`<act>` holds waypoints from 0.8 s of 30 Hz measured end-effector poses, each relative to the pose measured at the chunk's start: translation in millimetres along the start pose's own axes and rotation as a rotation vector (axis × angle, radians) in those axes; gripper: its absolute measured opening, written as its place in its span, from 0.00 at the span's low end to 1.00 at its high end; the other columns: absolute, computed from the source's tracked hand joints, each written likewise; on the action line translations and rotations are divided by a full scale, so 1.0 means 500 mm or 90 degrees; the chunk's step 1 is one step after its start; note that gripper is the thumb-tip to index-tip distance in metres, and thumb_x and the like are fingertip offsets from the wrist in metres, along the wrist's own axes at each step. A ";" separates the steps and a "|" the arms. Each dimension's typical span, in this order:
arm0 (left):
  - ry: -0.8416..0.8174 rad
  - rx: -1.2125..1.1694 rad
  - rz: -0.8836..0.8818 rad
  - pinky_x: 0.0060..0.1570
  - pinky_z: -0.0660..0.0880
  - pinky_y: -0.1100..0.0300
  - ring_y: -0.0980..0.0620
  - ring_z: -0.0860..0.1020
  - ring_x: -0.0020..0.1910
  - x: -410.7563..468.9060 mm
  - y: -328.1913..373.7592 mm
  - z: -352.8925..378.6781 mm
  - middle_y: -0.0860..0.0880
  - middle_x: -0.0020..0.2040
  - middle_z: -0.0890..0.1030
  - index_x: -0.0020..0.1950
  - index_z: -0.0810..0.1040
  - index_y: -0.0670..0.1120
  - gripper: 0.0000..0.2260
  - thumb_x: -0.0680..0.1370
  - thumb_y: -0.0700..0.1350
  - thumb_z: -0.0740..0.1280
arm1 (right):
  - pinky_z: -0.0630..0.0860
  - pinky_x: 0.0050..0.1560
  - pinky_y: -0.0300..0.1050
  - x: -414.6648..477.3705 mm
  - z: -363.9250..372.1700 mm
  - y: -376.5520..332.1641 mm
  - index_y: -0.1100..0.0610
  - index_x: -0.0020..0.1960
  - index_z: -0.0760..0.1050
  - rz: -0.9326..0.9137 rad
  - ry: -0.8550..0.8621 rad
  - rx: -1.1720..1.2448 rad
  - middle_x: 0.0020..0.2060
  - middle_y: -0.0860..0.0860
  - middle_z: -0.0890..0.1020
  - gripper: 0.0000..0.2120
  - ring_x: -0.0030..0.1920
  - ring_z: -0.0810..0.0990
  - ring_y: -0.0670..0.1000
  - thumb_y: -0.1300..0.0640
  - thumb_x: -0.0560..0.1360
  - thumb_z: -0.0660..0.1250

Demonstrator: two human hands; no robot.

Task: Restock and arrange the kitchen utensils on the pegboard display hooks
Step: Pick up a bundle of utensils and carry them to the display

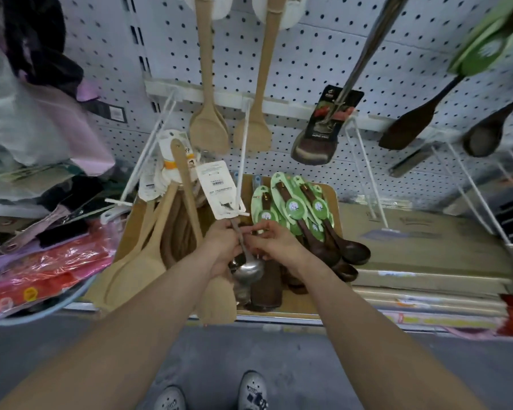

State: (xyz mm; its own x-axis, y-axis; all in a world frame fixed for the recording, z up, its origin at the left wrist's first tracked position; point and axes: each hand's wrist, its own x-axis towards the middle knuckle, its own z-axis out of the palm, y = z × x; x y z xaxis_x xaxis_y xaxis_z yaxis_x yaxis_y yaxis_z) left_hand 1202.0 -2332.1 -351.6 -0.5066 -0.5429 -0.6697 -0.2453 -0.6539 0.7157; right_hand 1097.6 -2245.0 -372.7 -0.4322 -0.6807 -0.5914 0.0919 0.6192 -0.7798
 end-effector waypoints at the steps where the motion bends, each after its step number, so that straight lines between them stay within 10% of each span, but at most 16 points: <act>1: 0.007 0.003 0.003 0.31 0.79 0.62 0.50 0.80 0.41 0.012 -0.008 0.018 0.43 0.48 0.80 0.59 0.70 0.40 0.10 0.81 0.30 0.57 | 0.77 0.44 0.40 -0.002 -0.016 0.009 0.57 0.59 0.74 -0.002 -0.002 -0.011 0.50 0.54 0.83 0.19 0.46 0.81 0.49 0.56 0.71 0.76; 7: -0.014 0.065 0.051 0.33 0.74 0.60 0.50 0.77 0.34 0.036 -0.030 0.112 0.46 0.34 0.78 0.39 0.74 0.43 0.12 0.79 0.30 0.59 | 0.73 0.41 0.34 -0.005 -0.080 0.056 0.54 0.49 0.75 -0.071 0.039 -0.139 0.39 0.48 0.80 0.16 0.40 0.77 0.45 0.59 0.67 0.79; 10: -0.035 0.166 0.079 0.34 0.73 0.61 0.48 0.77 0.39 0.055 -0.039 0.147 0.45 0.41 0.80 0.49 0.76 0.42 0.08 0.79 0.32 0.60 | 0.77 0.45 0.44 -0.001 -0.114 0.075 0.51 0.46 0.76 -0.105 0.140 -0.188 0.39 0.50 0.81 0.10 0.41 0.79 0.50 0.62 0.70 0.74; 16: -0.066 0.259 0.106 0.67 0.70 0.49 0.46 0.75 0.62 0.059 -0.049 0.228 0.45 0.62 0.78 0.67 0.74 0.45 0.14 0.80 0.42 0.64 | 0.76 0.59 0.51 -0.015 -0.223 0.110 0.58 0.57 0.80 -0.044 0.203 -0.128 0.53 0.55 0.84 0.09 0.53 0.81 0.55 0.58 0.78 0.68; 21: -0.101 0.259 0.089 0.63 0.73 0.53 0.49 0.77 0.50 0.058 -0.072 0.301 0.50 0.49 0.78 0.60 0.78 0.44 0.10 0.80 0.37 0.64 | 0.77 0.39 0.47 -0.048 -0.333 0.146 0.55 0.40 0.78 0.051 0.281 -0.113 0.41 0.57 0.82 0.06 0.35 0.78 0.51 0.58 0.75 0.71; 24: -0.105 0.204 0.080 0.54 0.75 0.53 0.47 0.76 0.47 0.068 -0.076 0.346 0.46 0.52 0.76 0.55 0.78 0.39 0.08 0.80 0.33 0.62 | 0.70 0.29 0.33 -0.063 -0.396 0.169 0.56 0.48 0.81 0.054 0.296 -0.117 0.40 0.53 0.81 0.04 0.32 0.75 0.46 0.62 0.76 0.69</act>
State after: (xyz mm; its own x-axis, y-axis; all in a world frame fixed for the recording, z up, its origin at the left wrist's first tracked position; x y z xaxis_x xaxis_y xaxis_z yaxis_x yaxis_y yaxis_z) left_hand 1051.1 -2234.8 -367.2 -0.6692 -0.4995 -0.5502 -0.4057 -0.3747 0.8336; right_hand 941.3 -2093.7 -379.6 -0.7878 -0.4048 -0.4641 0.0024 0.7516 -0.6596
